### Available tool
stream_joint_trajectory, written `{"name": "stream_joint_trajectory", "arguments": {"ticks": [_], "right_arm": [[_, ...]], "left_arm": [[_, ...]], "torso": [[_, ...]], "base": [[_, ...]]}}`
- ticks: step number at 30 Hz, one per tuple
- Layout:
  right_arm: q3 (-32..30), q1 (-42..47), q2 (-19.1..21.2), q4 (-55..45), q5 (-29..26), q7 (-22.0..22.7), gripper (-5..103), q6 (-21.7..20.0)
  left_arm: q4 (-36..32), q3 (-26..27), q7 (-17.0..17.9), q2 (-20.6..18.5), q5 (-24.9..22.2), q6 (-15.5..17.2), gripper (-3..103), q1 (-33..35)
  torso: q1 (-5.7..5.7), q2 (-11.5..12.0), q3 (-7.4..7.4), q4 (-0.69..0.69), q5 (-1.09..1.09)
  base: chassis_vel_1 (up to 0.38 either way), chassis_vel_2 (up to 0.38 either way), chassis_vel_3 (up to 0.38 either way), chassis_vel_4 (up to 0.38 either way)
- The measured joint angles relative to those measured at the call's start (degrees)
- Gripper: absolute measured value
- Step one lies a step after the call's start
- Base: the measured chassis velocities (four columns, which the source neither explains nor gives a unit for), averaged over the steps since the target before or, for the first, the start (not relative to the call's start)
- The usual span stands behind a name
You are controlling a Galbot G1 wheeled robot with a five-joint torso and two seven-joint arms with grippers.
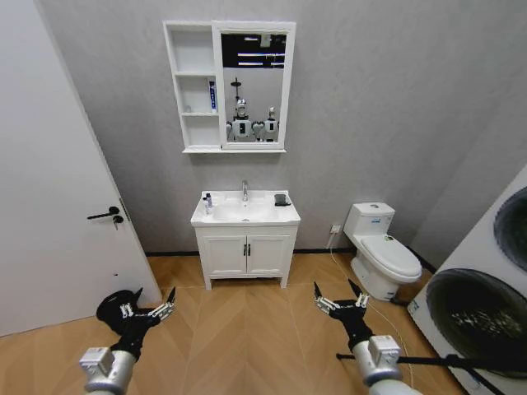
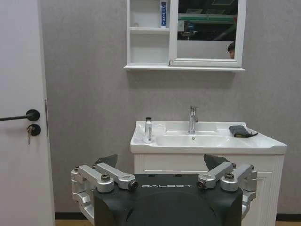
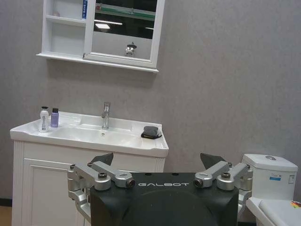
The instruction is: Move facial cleanser and shampoo from washbasin to cabinet, then wipe washbasin with towel.
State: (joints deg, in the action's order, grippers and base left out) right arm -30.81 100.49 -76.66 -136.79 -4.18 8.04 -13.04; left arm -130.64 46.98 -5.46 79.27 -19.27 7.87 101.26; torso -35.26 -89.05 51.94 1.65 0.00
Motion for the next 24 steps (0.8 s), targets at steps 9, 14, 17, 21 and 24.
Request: {"name": "stream_joint_trajectory", "arguments": {"ticks": [9, 14, 17, 21, 24], "right_arm": [[0.09, 0.22, -0.02, 0.41, 0.01, -0.44, 100, 0.65], [0.27, 0.24, -0.01, 0.69, 0.18, -0.96, 100, 0.96], [0.28, 0.26, 0.02, 0.87, 0.23, -1.32, 100, 1.25], [0.30, 0.26, 0.03, 1.03, 0.28, -1.74, 100, 1.49], [0.38, 0.28, 0.02, 1.20, 0.34, -1.98, 100, 1.68]], "left_arm": [[0.16, 0.01, 0.00, 0.21, 0.14, -0.16, 100, 0.02], [0.18, -0.02, 0.00, 0.37, 0.37, -0.25, 100, -0.07], [0.17, -0.12, 0.00, 0.53, 0.56, -0.30, 100, -0.02], [0.25, -0.16, 0.00, 0.66, 0.84, -0.45, 100, 0.00], [0.43, -0.18, 0.01, 0.75, 1.03, -0.55, 100, -0.09]], "torso": [[0.00, 0.00, 0.00, 0.00, 0.00], [0.01, -0.01, 0.00, 0.00, 0.00], [0.01, 0.00, 0.00, -0.01, 0.00], [0.01, -0.01, 0.00, -0.02, 0.01], [0.01, 0.00, 0.00, 0.00, 0.00]], "base": [[0.000, 0.000, 0.000, 0.000], [-0.048, 0.034, 0.045, -0.056], [-0.073, 0.091, 0.092, -0.097], [-0.112, 0.146, 0.137, -0.130], [-0.183, 0.160, 0.183, -0.205]]}}
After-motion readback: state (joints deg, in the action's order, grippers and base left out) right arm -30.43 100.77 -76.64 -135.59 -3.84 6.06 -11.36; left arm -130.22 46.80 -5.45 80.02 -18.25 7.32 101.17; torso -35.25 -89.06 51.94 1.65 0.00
